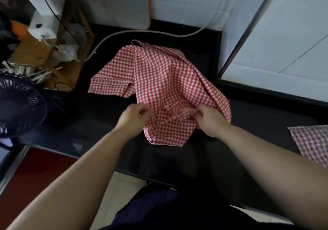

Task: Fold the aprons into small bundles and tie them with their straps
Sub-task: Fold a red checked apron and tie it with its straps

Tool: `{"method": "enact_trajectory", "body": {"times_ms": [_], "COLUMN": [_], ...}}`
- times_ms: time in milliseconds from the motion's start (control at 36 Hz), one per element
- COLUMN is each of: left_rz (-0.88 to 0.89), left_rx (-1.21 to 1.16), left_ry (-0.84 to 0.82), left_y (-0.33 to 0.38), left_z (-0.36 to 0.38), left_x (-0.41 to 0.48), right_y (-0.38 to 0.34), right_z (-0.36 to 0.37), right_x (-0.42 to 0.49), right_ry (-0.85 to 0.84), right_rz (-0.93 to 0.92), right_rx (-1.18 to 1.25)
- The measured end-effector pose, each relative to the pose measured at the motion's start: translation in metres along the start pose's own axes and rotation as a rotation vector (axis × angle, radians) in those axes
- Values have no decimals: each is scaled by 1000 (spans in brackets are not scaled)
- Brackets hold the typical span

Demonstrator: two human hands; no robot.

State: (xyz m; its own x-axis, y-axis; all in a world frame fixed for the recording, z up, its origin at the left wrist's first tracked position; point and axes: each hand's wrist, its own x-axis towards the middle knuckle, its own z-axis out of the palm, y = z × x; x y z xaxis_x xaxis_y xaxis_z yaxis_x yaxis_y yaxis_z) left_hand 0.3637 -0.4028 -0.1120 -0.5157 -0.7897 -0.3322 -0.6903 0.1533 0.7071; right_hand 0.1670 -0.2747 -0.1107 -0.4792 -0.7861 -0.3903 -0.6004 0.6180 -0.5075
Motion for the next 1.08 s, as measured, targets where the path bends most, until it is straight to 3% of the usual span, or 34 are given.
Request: {"method": "enact_trajectory", "body": {"times_ms": [56, 139, 194, 250, 306, 444, 556, 611, 667, 722, 806, 889, 944, 1000, 1083], "left_rz": [-5, 28, 62, 129, 210, 330, 172, 80, 66, 101, 178, 176, 220, 238, 216], "left_rx": [-13, -8, 56, 174, 221, -70, -186, -313, -377, -372, -262, -319, -300, -218, -211], "left_ry": [-5, -128, -127, -51, 24, 58, 291, 343, 333, 284, 147, -78, -208, -237, 7], "left_y": [1, 12, 23, 38, 55, 90, 98, 94, 89, 86, 90, 95, 97, 101, 98], "left_z": [-2, 1, 3, 5, 3, -14, -41, -59, -72, -78, -74, -61, -50, -43, -41], "left_x": [1, -1, -3, -8, -10, 4, 22, 27, 30, 29, 25, 19, 17, 11, 16], "right_y": [-8, -29, -41, -49, -57, -66, -54, -46, -45, -50, -63, -81, -88, -94, -86], "right_z": [-17, -41, -53, -64, -72, -101, -118, -123, -128, -131, -132, -129, -128, -129, -126], "right_x": [6, 10, 8, 2, -3, -8, 5, 9, 8, 7, 8, 2, 0, -5, -6], "right_ry": [79, 63, 18, -37, -76, -7, 204, 330, 433, 417, 279, 44, -49, -53, 164], "right_rz": [95, 252, 254, 188, 67, -186, -272, -220, -223, -206, -84, 27, 0, -67, -191], "right_rx": [337, 1009, 1182, 1120, 892, 484, -125, -250, -150, 46, 533, 986, 1019, 897, 401]}}
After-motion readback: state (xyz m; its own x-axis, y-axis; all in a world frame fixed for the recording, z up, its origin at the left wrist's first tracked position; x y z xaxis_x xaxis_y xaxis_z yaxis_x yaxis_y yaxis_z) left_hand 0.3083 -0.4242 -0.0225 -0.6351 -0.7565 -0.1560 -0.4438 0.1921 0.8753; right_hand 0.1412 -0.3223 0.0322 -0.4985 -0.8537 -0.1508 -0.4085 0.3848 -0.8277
